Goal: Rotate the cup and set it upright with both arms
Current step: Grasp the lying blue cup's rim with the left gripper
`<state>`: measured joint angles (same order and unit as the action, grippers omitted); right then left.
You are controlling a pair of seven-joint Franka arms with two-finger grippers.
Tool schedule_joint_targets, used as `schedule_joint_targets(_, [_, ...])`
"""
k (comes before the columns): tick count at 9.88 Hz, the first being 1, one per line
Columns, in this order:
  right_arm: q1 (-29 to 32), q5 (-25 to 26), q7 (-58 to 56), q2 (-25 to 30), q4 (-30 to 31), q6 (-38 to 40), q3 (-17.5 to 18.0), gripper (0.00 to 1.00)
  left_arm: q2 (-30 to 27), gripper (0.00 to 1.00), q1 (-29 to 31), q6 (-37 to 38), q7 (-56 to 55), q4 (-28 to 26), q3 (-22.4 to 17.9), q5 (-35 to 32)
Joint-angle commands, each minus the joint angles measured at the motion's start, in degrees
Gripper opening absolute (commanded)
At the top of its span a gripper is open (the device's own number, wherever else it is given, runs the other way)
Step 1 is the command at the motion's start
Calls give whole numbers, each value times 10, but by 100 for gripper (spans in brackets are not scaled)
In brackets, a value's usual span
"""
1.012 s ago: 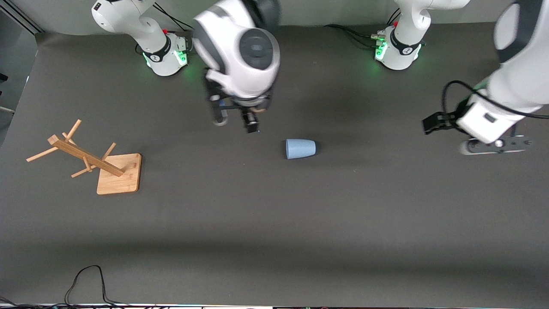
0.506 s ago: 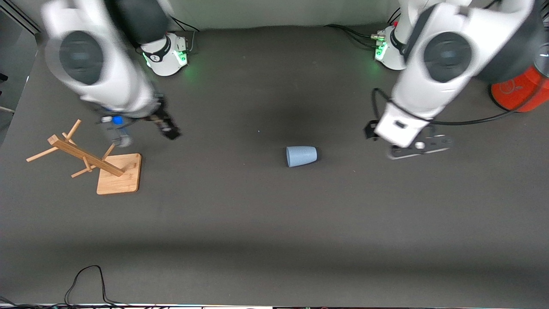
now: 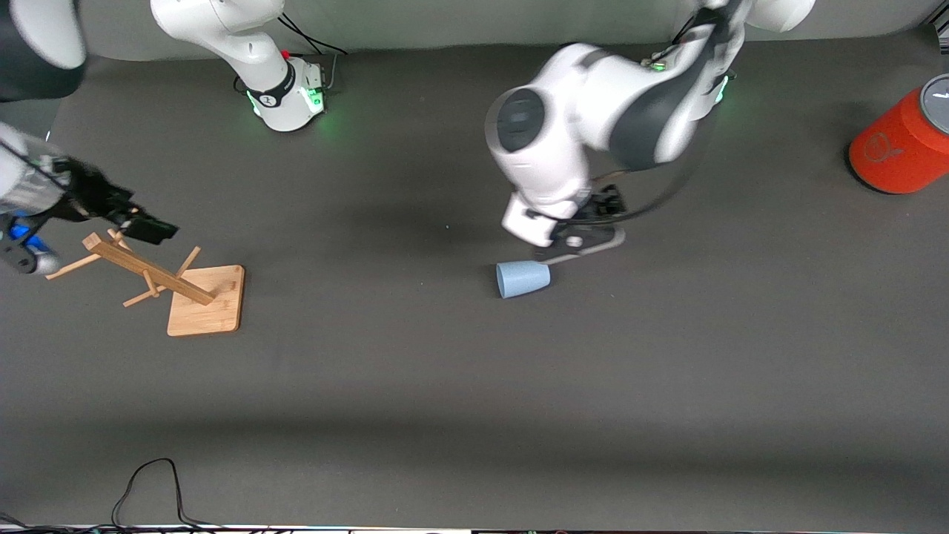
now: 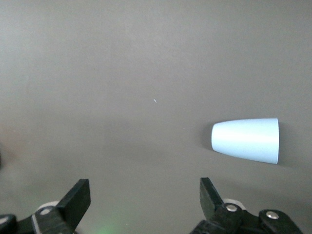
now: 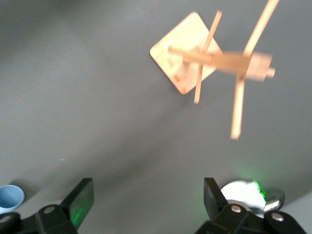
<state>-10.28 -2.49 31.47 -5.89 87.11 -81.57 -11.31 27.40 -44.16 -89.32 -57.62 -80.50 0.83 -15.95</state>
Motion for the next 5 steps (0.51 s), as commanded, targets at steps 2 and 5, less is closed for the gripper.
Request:
schedule_joint_targets(2, [61,7,-157,27,50,-54,13,100,171,100,-57,-11,-145,145,-12,-48])
schedule_joint_targets(5, [111,7,-257,29,57,-91,58,100,215,100,-66,-70,-180,151,-14,-69])
